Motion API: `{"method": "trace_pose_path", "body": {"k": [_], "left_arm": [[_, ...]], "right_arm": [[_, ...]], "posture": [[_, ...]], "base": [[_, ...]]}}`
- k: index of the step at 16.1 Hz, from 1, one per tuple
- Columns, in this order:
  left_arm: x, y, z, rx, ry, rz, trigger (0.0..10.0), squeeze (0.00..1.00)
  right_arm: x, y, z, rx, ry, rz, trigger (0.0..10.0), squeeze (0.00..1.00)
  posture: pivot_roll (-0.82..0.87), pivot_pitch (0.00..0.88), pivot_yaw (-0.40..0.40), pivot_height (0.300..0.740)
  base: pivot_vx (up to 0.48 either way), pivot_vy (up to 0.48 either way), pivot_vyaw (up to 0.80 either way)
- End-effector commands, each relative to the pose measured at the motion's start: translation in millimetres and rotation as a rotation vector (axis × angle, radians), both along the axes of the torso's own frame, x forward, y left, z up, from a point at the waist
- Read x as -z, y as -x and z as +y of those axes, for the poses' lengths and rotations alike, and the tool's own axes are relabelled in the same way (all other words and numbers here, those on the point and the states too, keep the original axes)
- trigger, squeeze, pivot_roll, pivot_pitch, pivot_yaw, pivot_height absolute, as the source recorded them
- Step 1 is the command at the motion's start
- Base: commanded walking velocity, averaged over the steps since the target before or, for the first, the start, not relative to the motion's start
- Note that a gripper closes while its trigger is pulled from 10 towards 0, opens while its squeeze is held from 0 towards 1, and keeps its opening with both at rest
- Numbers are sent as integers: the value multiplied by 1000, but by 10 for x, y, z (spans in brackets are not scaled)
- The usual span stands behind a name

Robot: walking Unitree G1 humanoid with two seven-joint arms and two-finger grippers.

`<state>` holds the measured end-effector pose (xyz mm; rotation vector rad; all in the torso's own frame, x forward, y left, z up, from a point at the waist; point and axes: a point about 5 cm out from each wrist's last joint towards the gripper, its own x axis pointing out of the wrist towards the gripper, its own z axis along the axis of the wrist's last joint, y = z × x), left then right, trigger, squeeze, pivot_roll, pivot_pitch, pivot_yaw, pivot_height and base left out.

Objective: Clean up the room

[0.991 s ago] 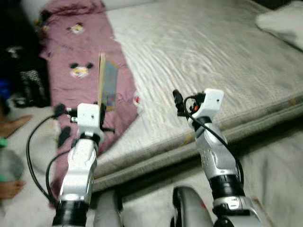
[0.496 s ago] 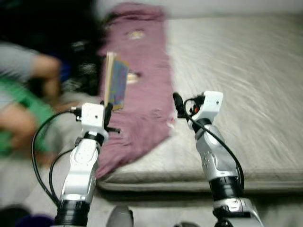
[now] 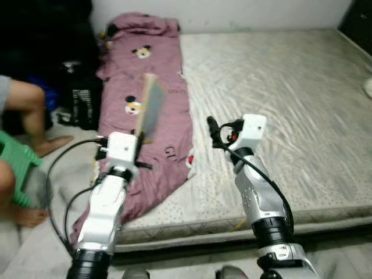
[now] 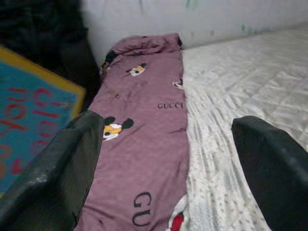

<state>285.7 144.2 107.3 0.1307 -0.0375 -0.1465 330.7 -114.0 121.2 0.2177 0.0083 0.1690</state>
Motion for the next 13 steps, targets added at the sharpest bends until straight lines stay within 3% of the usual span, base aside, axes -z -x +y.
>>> {"method": "trace_pose_path", "body": {"k": [1, 8, 13], "left_arm": [[-63, -15, -14, -1, -11, -44, 10000, 0], [-93, -16, 98, -69, -3, -67, 10000, 0], [-112, -58, 82, -76, 9, -72, 10000, 0]], "right_arm": [[-18, 2, -89, 26, 10, -12, 10000, 0], [136, 126, -282, 113, 65, 16, 10000, 0], [108, 69, -268, 105, 82, 10, 10000, 0]], "posture": [[-95, 0, 29, 740], [-98, 0, 33, 740], [-99, 0, 24, 740]], "base": [[0, 0, 0], [0, 0, 0], [0, -100, -476]]}}
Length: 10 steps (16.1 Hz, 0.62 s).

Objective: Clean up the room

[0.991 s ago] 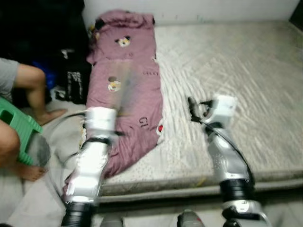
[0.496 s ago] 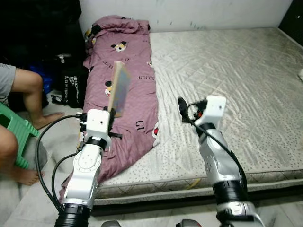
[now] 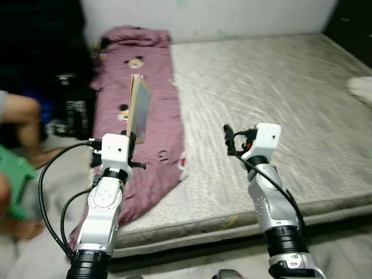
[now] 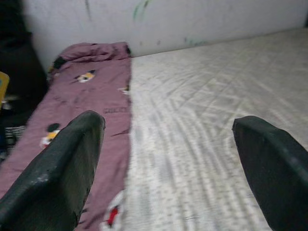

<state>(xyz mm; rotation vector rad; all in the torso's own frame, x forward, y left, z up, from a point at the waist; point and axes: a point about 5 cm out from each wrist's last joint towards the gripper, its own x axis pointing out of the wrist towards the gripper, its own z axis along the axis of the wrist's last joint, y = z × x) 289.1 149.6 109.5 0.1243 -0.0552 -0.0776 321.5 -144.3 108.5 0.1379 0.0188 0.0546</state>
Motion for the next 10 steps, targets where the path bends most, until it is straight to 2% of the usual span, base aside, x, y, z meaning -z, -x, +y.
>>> {"method": "trace_pose_path", "body": {"k": [1, 10], "left_arm": [[-99, -26, 24, -8, 1, -53, 10000, 0], [-100, -49, 20, -11, 6, -53, 10000, 0]], "right_arm": [[-21, -27, 42, -12, 4, -7, 10000, 0], [-40, -41, 78, -42, 45, -25, 10000, 0]], "posture": [[-99, 0, 24, 740], [-100, 0, 19, 740]], "base": [[0, -247, 0], [0, -269, 0]]}}
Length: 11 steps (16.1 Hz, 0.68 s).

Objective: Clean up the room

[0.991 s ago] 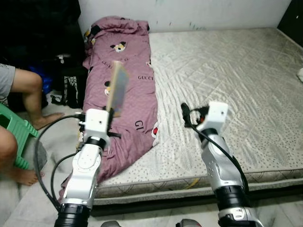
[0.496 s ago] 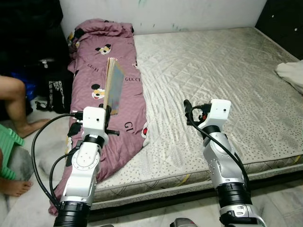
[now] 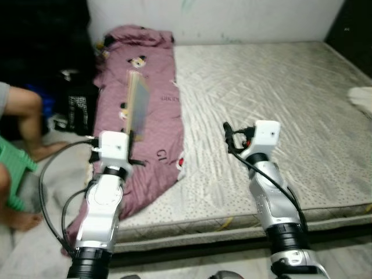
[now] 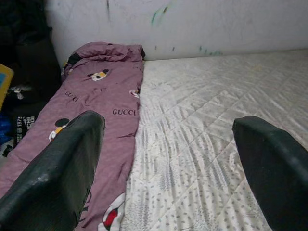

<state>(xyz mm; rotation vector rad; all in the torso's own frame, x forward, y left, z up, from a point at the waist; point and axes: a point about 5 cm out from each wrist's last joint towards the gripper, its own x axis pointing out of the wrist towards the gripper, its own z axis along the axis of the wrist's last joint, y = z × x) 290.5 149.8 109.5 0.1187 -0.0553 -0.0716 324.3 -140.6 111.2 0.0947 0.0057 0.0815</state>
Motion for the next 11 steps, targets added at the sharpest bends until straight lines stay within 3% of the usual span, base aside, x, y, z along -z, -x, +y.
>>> {"method": "trace_pose_path", "body": {"k": [1, 11], "left_arm": [[-102, -36, 19, -6, 0, -53, 10000, 0], [-106, -43, 18, -7, -2, -58, 10000, 0]], "right_arm": [[-14, -17, 45, -17, 1, -9, 10000, 0], [-7, -39, 62, -28, 5, -5, 10000, 0]], "posture": [[-99, 0, 18, 740], [-96, 0, 13, 740]], "base": [[0, -292, 0], [0, -303, 0]]}}
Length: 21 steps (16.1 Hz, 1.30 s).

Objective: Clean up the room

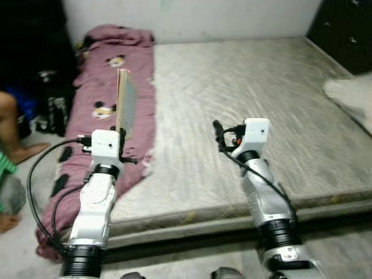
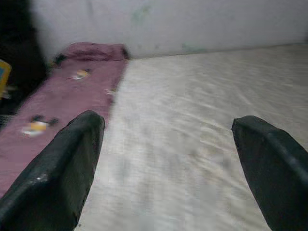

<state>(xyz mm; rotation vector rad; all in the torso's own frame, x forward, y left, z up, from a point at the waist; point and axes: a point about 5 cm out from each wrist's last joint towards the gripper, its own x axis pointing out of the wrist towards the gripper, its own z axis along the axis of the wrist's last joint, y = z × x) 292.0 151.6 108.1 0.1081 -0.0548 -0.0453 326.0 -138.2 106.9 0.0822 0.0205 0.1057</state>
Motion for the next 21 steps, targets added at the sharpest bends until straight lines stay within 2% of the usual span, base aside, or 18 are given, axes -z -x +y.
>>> {"method": "trace_pose_path", "body": {"k": [1, 7, 11, 12, 15, 16, 17, 18, 19, 21], "left_arm": [[-121, -29, -1, 19, -13, -57, 10000, 0], [-106, -32, -6, 13, -9, -56, 10000, 0], [-36, -12, 67, -3, 47, -27, 10000, 0], [-51, -11, 117, -9, -35, -64, 10000, 0], [-27, -7, 181, -26, -71, -63, 10000, 0], [-32, -20, 173, -22, -102, -76, 10000, 0], [-24, -24, 158, -41, -172, -69, 10000, 0], [-22, -17, 150, -24, -152, -59, 10000, 0], [-15, -1, 143, 30, -65, -34, 10000, 0], [30, 25, 164, 50, -18, -40, 10000, 0]], "right_arm": [[-49, -25, 42, -4, -8, -18, 10000, 0], [-38, -32, 48, -9, -6, -16, 10000, 0], [-29, -30, 53, -10, -7, -14, 10000, 0], [-26, -33, 54, -11, -6, -13, 10000, 0], [-28, -43, 55, -12, -8, -14, 10000, 0], [-30, -46, 52, -11, -8, -14, 10000, 0], [-31, -49, 50, -10, -7, -14, 10000, 0], [-31, -49, 49, -10, -7, -15, 10000, 0], [-30, -50, 45, -10, -7, -14, 10000, 0], [-30, -52, 54, -10, -6, -14, 10000, 0]], "posture": [[-96, 0, 13, 740], [-93, 0, 11, 740], [-92, 0, 10, 740], [-90, 0, 8, 740], [-91, 0, 8, 740], [-90, 0, 7, 740], [-91, 0, 7, 740], [-91, 0, 7, 740], [-86, 0, 6, 740], [-89, 0, 5, 740]], "base": [[0, -311, 0], [0, -187, 0], [0, 0, 0], [0, 0, 0], [0, 0, 0], [0, 0, 0], [0, 0, 0], [0, 0, 0], [0, 0, 0], [0, 0, 0]]}}
